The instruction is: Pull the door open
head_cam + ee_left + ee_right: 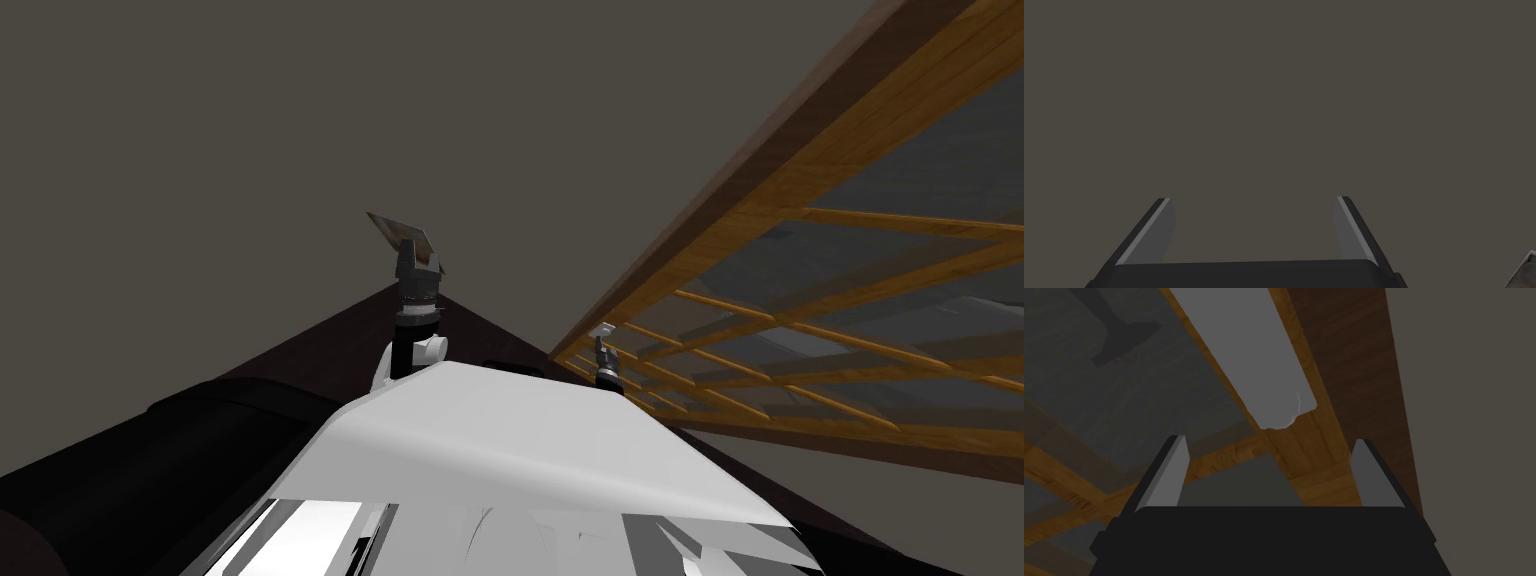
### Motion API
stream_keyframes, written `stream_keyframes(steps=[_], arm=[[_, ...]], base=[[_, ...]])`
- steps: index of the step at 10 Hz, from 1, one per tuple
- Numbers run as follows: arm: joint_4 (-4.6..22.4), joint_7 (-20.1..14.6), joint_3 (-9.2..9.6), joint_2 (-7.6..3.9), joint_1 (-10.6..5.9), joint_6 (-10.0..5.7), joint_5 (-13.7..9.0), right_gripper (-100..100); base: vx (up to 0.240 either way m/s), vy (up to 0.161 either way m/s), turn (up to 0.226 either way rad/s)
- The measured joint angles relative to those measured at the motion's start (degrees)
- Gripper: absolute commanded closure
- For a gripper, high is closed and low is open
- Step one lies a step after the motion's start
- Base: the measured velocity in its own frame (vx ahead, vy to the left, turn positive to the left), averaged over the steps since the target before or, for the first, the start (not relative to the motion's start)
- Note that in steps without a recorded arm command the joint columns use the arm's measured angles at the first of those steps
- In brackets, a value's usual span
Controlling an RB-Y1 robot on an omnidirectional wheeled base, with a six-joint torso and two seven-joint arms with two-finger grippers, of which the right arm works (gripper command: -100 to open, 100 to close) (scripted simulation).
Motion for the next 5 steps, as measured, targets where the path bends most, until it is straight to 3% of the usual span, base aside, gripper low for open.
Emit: stream_keyframes(steps=[2, 4, 5], arm=[[-0.57, 3.13, -0.22, -0.74, 1.52, -0.55, 0.46, -100], [1.22, 5.65, -0.37, -1.56, 1.46, -2.00, 0.79, -100], [0.51, 6.73, -0.42, -1.66, 2.16, -2.11, 0.90, -100]], base=[[-0.011, 0.060, -0.019], [0.001, 0.042, -0.010], [0.002, 0.043, -0.011]])
